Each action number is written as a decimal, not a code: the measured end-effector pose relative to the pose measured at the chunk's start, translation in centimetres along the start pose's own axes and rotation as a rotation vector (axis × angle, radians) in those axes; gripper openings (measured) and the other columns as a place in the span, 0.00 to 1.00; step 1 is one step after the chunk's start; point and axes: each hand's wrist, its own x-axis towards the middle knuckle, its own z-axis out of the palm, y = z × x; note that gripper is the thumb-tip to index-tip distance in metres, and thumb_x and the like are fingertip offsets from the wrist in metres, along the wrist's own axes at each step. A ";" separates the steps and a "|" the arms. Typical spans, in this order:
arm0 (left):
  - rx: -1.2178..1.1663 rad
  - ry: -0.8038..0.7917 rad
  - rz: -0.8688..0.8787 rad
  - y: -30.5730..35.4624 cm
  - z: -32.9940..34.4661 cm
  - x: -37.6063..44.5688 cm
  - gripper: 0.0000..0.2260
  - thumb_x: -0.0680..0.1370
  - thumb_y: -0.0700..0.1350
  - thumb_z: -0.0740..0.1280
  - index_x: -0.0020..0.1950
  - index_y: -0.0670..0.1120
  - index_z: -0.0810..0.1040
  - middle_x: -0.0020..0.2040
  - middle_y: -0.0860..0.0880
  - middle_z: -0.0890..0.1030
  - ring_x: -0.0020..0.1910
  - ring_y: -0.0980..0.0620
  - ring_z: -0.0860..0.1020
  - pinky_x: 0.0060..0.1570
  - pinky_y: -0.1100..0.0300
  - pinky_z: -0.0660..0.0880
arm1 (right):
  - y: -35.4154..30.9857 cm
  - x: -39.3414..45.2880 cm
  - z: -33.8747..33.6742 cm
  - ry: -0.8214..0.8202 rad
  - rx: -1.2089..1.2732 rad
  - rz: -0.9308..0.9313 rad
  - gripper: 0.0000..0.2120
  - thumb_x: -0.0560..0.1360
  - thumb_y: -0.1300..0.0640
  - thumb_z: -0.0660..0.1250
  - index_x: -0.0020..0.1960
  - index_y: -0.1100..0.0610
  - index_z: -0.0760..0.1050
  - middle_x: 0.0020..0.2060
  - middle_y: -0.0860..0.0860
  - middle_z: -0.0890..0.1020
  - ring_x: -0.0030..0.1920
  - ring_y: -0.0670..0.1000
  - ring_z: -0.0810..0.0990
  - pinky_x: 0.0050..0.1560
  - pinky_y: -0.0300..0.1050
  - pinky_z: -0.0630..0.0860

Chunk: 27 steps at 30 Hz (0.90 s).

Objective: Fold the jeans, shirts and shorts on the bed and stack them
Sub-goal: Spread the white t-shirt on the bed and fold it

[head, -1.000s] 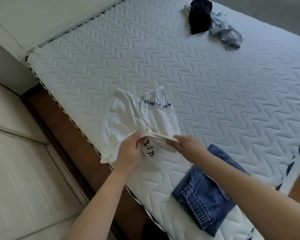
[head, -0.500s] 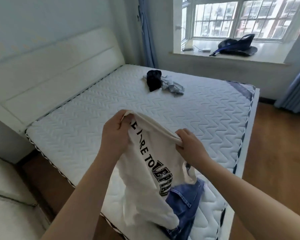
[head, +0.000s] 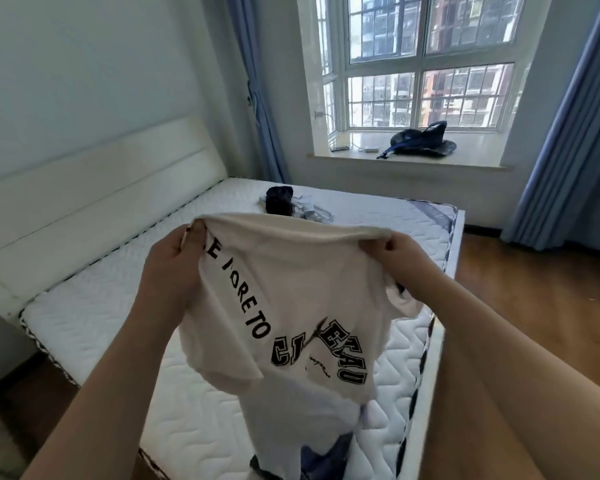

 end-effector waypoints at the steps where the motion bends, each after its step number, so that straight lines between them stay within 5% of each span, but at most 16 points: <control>1: 0.019 -0.013 0.002 0.2 0.4 -0.2 0.22 0.79 0.62 0.58 0.42 0.44 0.75 0.37 0.46 0.80 0.35 0.53 0.76 0.38 0.55 0.70 | -0.5 -0.2 -0.4 -0.020 0.075 0.007 0.05 0.73 0.42 0.69 0.41 0.40 0.81 0.31 0.47 0.82 0.29 0.49 0.77 0.31 0.46 0.73; 6: 0.038 -0.105 -0.024 0.9 2.4 -0.9 0.19 0.79 0.63 0.58 0.45 0.49 0.79 0.41 0.51 0.82 0.37 0.57 0.79 0.38 0.59 0.72 | -2.8 -0.4 -2.2 -0.123 0.215 -0.004 0.04 0.73 0.45 0.70 0.45 0.43 0.81 0.36 0.54 0.81 0.27 0.53 0.75 0.23 0.44 0.69; 10: 0.018 -0.142 -0.074 0.9 3.1 -0.4 0.23 0.79 0.65 0.57 0.44 0.49 0.80 0.40 0.50 0.83 0.42 0.53 0.81 0.39 0.58 0.73 | -5.1 0.4 -3.3 -0.091 0.116 -0.100 0.04 0.72 0.46 0.69 0.44 0.44 0.80 0.32 0.43 0.81 0.28 0.44 0.77 0.23 0.37 0.68; 14: -0.151 -0.295 -0.140 1.3 3.3 0.6 0.22 0.78 0.68 0.56 0.44 0.56 0.83 0.42 0.53 0.85 0.42 0.54 0.83 0.44 0.55 0.76 | -6.3 1.6 -4.2 -0.013 0.054 -0.123 0.03 0.74 0.49 0.70 0.45 0.41 0.81 0.41 0.41 0.85 0.43 0.41 0.82 0.43 0.38 0.78; 17: -0.294 -0.481 -0.167 2.4 4.2 1.0 0.22 0.73 0.71 0.58 0.44 0.58 0.84 0.43 0.53 0.86 0.41 0.56 0.84 0.42 0.56 0.78 | -6.0 2.3 -4.0 0.107 0.036 -0.080 0.06 0.74 0.51 0.71 0.43 0.40 0.80 0.39 0.37 0.84 0.41 0.36 0.82 0.41 0.33 0.76; 21: -0.397 -0.679 -0.143 3.5 6.8 0.9 0.27 0.67 0.74 0.62 0.41 0.53 0.85 0.40 0.49 0.86 0.38 0.54 0.84 0.31 0.65 0.77 | -4.0 2.4 -3.6 0.241 0.000 0.009 0.05 0.74 0.51 0.71 0.42 0.40 0.80 0.41 0.41 0.84 0.45 0.42 0.82 0.48 0.43 0.79; 25: -0.593 -0.897 -0.160 4.4 10.3 -0.3 0.18 0.71 0.63 0.70 0.43 0.48 0.85 0.41 0.45 0.85 0.39 0.49 0.83 0.37 0.58 0.79 | -2.1 1.3 -4.4 0.248 0.031 0.029 0.18 0.76 0.57 0.69 0.37 0.33 0.81 0.33 0.36 0.82 0.33 0.38 0.78 0.38 0.35 0.75; 27: -0.708 -0.904 -0.225 5.1 12.0 -1.0 0.14 0.73 0.57 0.70 0.47 0.47 0.86 0.43 0.43 0.85 0.40 0.48 0.83 0.39 0.55 0.81 | -0.8 1.0 -4.9 0.231 0.044 0.038 0.19 0.77 0.59 0.68 0.37 0.35 0.82 0.33 0.37 0.82 0.35 0.37 0.79 0.38 0.32 0.75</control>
